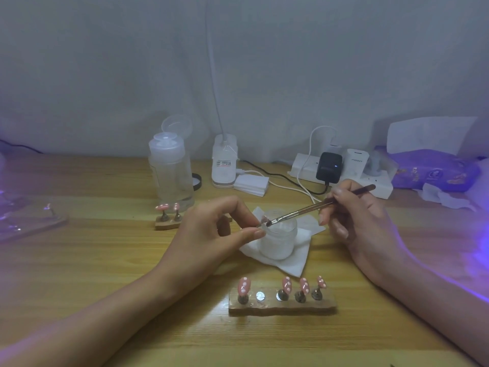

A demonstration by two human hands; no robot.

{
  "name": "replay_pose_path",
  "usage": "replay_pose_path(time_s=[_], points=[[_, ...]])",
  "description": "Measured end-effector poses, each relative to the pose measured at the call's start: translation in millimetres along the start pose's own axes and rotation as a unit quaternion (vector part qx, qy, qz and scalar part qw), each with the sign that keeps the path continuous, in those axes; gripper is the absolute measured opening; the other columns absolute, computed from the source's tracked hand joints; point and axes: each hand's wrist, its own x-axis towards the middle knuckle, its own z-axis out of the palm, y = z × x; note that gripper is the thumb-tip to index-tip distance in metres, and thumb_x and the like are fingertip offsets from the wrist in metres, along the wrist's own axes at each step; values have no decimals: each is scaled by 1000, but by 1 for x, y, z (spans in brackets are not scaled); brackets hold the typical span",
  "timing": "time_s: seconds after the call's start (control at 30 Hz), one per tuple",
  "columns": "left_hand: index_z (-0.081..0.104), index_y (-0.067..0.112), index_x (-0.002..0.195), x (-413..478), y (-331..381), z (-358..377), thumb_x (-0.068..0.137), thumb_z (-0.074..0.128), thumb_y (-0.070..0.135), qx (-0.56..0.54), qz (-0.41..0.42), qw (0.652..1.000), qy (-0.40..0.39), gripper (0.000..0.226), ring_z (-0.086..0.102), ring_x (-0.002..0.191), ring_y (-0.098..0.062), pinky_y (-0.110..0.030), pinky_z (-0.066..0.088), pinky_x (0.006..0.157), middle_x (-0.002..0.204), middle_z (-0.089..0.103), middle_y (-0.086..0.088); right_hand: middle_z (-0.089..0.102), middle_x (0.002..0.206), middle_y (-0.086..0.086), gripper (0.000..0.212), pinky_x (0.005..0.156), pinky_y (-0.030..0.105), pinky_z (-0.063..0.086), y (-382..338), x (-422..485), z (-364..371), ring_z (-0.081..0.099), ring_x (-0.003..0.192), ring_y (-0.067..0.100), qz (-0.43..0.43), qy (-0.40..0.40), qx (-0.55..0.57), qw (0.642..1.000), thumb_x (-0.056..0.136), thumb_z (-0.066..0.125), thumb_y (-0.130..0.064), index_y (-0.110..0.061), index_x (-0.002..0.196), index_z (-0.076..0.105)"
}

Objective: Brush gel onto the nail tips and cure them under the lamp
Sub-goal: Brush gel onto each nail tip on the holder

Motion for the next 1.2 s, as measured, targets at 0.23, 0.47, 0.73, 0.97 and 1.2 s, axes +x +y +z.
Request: replay_pose_path(time_s=[0.23, 0.47, 0.73, 0.97, 1.2], points=[[69, 19, 78, 0, -1, 1, 80, 79, 18, 14, 1, 1000, 3, 11, 40, 47, -1, -6, 31, 50, 58, 56, 30, 65, 62, 9, 26, 41, 21, 24, -1, -1, 2, 37, 38, 10, 2, 1, -5, 1000, 93, 53, -29, -28, 68, 59], [70, 21, 80, -1, 0, -1, 81, 77, 25, 30, 11, 999, 6, 8, 43, 51, -2, -7, 33, 52, 64, 59, 30, 65, 62, 9, 23, 41, 21, 24, -2, -1, 1, 37, 39, 10, 3, -5, 2, 1000, 93, 52, -30, -25, 71, 58], [70, 21, 81, -1, -2, 0, 80, 75, 29, 43, 20, 999, 14, 10, 39, 52, -5, -8, 33, 54, 66, 56, 29, 66, 62, 10, 20, 42, 25, 19, -3, -1, 3, 36, 38, 10, 14, 0, 13, 1000, 89, 55, -31, -25, 70, 57], [70, 18, 82, 0, -1, -1, 80, 72, 32, 41, 23, 999, 15, 14, 40, 52, -16, -11, 34, 54, 68, 56, 26, 67, 64, 9, 19, 40, 20, 25, -1, 0, 1, 37, 39, 10, 4, -17, 14, 1000, 90, 55, -34, -26, 73, 59], [68, 18, 81, 0, -1, 0, 83, 77, 22, 57, 33, 998, 16, 10, 39, 52, -14, -13, 32, 53, 70, 55, 26, 67, 64, 7, 17, 42, 23, 21, -1, 0, 0, 38, 40, 9, 7, -6, 11, 1000, 88, 56, -36, -25, 74, 56]])
